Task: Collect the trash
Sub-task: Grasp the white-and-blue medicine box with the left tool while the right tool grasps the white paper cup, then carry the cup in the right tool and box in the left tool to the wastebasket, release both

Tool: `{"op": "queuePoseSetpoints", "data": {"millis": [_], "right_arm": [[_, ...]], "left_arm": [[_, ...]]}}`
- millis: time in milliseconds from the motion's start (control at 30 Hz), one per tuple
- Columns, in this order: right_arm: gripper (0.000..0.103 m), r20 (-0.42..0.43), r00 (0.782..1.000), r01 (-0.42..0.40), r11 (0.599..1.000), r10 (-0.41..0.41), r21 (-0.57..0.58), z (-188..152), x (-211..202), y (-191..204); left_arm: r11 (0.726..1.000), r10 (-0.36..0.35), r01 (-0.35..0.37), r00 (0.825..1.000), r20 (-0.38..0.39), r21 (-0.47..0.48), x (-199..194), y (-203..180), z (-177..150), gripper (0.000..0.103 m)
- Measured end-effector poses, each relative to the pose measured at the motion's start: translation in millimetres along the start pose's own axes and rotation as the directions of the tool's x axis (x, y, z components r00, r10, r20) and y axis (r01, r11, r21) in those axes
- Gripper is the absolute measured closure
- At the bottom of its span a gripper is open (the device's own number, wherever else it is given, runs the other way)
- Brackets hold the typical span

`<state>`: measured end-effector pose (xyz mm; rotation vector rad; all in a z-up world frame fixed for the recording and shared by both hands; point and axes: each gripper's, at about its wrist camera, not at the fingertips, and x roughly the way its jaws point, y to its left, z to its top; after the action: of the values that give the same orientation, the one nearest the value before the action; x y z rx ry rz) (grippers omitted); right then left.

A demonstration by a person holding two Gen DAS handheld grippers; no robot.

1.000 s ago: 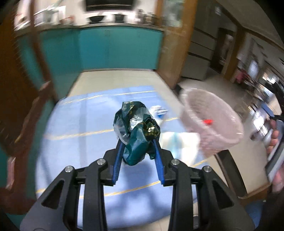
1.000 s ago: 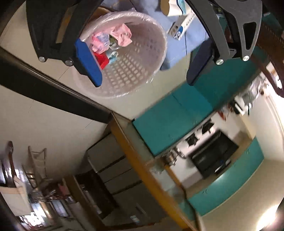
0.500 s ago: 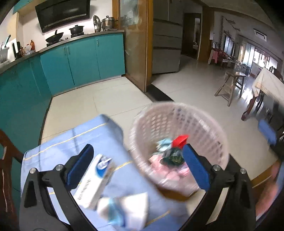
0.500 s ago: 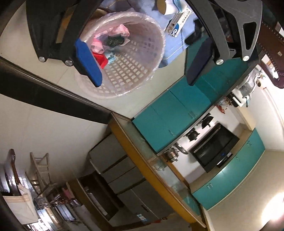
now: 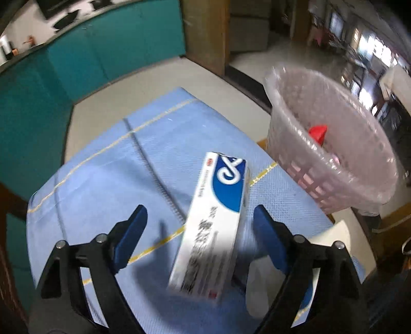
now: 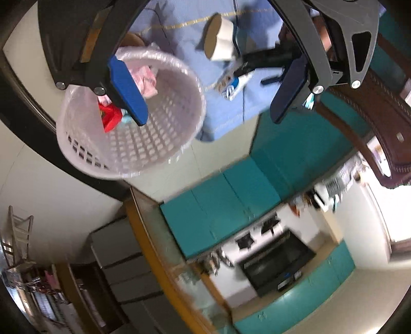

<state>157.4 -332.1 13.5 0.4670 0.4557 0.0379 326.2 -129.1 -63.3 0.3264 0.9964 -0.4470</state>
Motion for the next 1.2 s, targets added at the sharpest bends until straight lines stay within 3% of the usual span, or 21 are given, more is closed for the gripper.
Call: {"op": "queuePoseSetpoints", "data": {"millis": [133,167,200,300,433,533,600,667,733,800,833,900,967,1100,1200], "right_arm": [[0.009,-0.121,0.993,0.008,0.998,-0.015,-0.062,-24.7,18.1,22.7],[0.009,-0.155,0.988,0.0,0.997,-0.012,-0.078,-33.5,21.9,28.3],[0.009,-0.204,0.979,-0.02,0.997,0.004,-0.075,-43.5,28.9,32.8],[0.013,-0.294,0.955,-0.055,0.998,0.043,-0.031,-58.1,40.3,32.8],[0.02,-0.378,0.924,-0.052,0.999,0.05,0.005,-72.3,54.3,23.6],[0.024,-0.436,0.898,-0.04,0.997,0.063,0.061,-85.6,65.8,13.9],[0.026,-0.443,0.894,-0.042,0.997,0.067,0.065,-91.8,71.6,16.5],[0.033,-0.448,0.891,-0.053,0.997,0.072,0.055,-95.2,78.5,23.6],[0.041,-0.469,0.88,-0.058,0.997,0.079,0.06,-99.4,87.4,27.2],[0.063,-0.498,0.862,-0.069,0.995,0.098,0.076,-105.0,97.2,28.2],[0.08,-0.504,0.856,-0.083,0.993,0.112,0.079,-106.8,99.6,29.8],[0.09,-0.497,0.858,-0.112,0.991,0.13,0.066,-104.6,97.4,37.4],[0.1,-0.464,0.874,-0.164,0.987,0.146,0.002,-98.0,84.1,53.2],[0.1,-0.339,0.932,-0.197,0.967,0.132,-0.165,-85.5,43.5,83.3],[0.1,-0.273,0.954,-0.196,0.947,0.124,-0.254,-76.3,24.9,99.1]], "left_arm": [[0.998,-0.055,0.055,0.995,-0.081,-0.007,21.7,0.9,3.8,0.039],[0.998,-0.056,0.055,0.996,-0.067,-0.027,20.3,4.9,3.3,0.054],[0.998,-0.057,0.054,0.997,-0.061,-0.041,18.3,8.3,2.6,0.06],[0.994,-0.06,0.056,0.997,-0.041,-0.096,10.3,22.5,-7.1,0.062],[0.984,-0.032,0.041,0.998,0.054,-0.175,-26.1,43.7,-28.8,0.063],[0.974,0.014,0.028,0.983,0.181,-0.226,-81.8,52.5,-51.5,0.063],[0.97,0.072,-0.006,0.962,0.263,-0.242,-123.9,50.7,-72.9,0.063],[0.963,0.113,-0.02,0.935,0.335,-0.269,-164.1,49.6,-99.5,0.063],[0.952,0.13,-0.012,0.92,0.369,-0.306,-183.4,47.4,-118.8,0.063],[0.938,0.139,0.005,0.91,0.39,-0.346,-200.0,46.4,-139.7,0.062],[0.936,0.143,0.005,0.908,0.394,-0.352,-206.4,48.5,-148.6,0.062],[0.93,0.168,-0.01,0.9,0.402,-0.367,-214.2,47.1,-165.5,0.062],[0.926,0.175,-0.009,0.896,0.407,-0.377,-217.0,45.4,-175.6,0.062],[0.917,0.151,0.032,0.895,0.421,-0.398,-211.2,44.0,-177.7,0.062],[0.909,0.16,0.027,0.898,0.41,-0.415,-204.0,44.0,-175.9,0.062]]}}
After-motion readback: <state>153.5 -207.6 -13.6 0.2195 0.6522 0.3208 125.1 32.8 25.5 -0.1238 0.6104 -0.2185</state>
